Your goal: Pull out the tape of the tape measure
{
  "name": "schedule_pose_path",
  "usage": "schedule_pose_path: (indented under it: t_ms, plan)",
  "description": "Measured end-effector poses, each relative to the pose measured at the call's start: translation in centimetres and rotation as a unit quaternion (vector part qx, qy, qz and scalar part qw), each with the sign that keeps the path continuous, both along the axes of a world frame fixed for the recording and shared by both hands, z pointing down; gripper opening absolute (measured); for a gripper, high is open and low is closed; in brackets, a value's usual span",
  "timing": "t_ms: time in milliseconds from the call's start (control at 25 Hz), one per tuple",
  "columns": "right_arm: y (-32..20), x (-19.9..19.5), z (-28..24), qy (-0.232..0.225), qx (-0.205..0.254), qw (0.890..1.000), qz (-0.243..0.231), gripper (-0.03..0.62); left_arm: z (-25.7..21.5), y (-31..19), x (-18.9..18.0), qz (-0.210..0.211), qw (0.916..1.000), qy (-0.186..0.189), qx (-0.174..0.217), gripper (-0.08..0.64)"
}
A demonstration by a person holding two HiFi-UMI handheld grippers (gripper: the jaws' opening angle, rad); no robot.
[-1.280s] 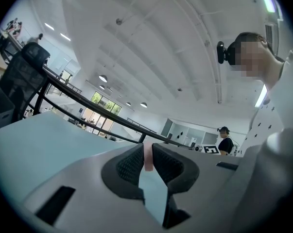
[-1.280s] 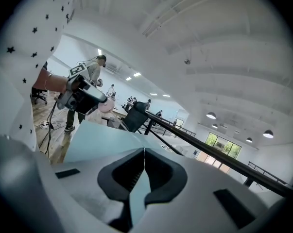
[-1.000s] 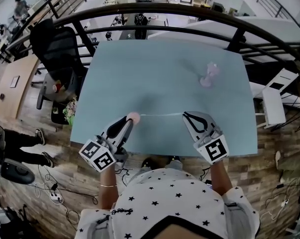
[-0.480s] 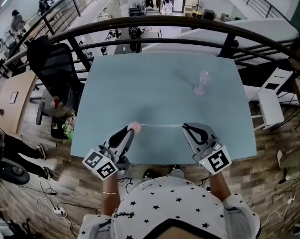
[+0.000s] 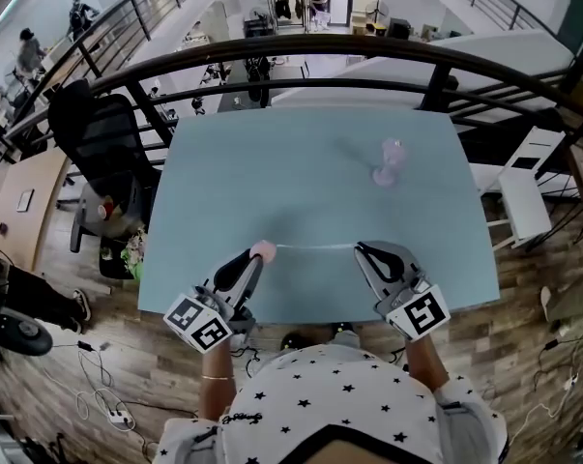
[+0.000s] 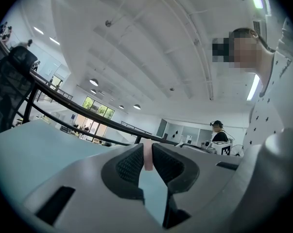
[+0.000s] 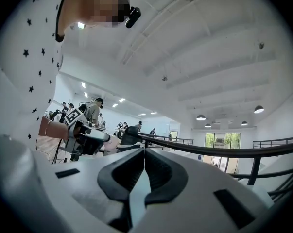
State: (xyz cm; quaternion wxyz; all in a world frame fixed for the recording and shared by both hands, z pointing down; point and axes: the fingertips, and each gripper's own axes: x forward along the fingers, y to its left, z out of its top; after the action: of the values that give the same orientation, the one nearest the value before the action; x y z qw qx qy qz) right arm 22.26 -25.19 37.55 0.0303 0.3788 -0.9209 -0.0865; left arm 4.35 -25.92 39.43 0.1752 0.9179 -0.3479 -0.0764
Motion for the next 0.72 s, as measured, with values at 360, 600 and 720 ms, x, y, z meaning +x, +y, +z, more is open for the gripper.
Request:
schedule_pose_path:
  t_ms: [360,600,720]
  plan:
    - [-0.44,-0.12,0.20,0.002,-0.008,1.000,0.012,0.003,-0.07,0.02,-0.31,0.000,1.0000,-0.002,0.001,0.078]
    - [-0.75,-0.25,0.30,0.006,-0.007,1.000,0.010,0.003,-0.06,-0.24,-0.46,0.000,1.0000,-0.002,0.001,0.078]
    - [-0.81,-0.27,0.34,0.005,-0.010,1.000,0.011,0.003,-0.01,-0.26,-0.47,0.000,1.0000,-0.003,-0.001,0.078]
